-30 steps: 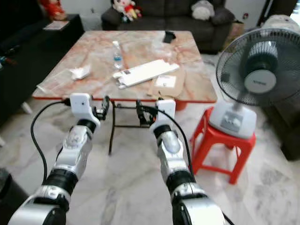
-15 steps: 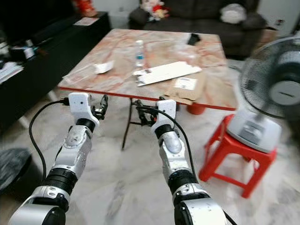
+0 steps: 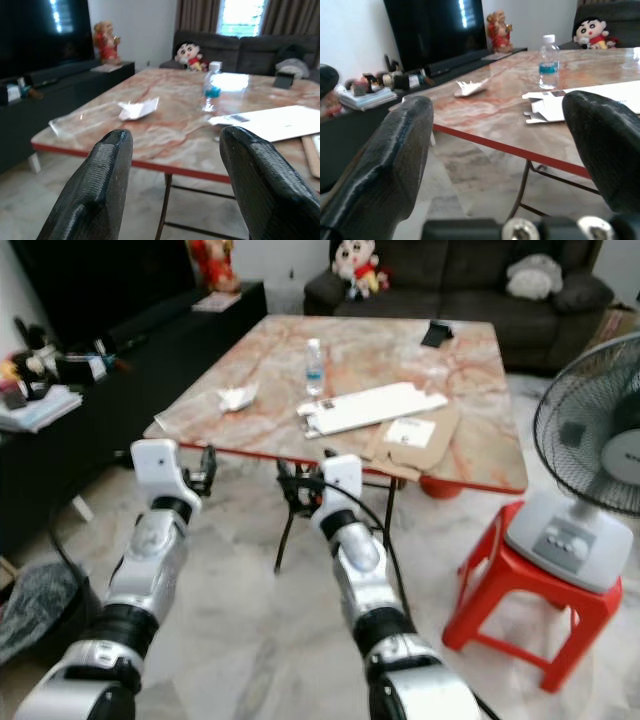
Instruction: Picking trash to rubbish bin
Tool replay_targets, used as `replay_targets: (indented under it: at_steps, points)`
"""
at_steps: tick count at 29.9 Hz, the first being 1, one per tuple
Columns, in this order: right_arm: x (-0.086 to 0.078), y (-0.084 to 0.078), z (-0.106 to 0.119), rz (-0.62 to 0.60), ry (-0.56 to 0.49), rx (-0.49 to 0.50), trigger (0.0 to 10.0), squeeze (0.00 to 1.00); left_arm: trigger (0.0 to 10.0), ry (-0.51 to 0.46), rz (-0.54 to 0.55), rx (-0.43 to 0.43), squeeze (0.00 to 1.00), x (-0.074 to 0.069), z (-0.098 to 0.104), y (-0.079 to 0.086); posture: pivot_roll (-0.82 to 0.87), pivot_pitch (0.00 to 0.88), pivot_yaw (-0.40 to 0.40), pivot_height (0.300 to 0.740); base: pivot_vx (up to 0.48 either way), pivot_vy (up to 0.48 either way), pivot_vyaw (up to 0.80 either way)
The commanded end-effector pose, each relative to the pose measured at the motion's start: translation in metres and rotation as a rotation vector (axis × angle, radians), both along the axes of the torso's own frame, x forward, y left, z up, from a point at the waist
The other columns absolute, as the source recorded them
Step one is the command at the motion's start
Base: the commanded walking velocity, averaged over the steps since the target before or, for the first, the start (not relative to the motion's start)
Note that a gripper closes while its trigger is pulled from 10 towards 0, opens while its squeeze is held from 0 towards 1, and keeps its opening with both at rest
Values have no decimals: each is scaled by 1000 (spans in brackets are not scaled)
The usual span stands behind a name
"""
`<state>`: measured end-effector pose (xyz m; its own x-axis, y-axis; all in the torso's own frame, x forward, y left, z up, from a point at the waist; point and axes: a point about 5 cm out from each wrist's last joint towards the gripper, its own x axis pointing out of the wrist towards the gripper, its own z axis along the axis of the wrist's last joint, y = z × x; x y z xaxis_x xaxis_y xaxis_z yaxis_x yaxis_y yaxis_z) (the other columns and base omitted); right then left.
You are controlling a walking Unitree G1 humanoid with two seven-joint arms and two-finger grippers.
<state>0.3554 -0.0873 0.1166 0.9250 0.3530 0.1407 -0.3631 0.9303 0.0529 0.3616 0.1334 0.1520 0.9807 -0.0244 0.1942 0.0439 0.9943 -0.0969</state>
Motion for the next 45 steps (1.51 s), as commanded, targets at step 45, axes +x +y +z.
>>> replay_targets:
  at_steps: [45]
  points:
    - [-4, 19, 3, 93, -16, 6, 10000, 0, 10000, 3, 51, 13, 0, 0, 1, 13, 46, 0, 21, 740, 443, 0, 249]
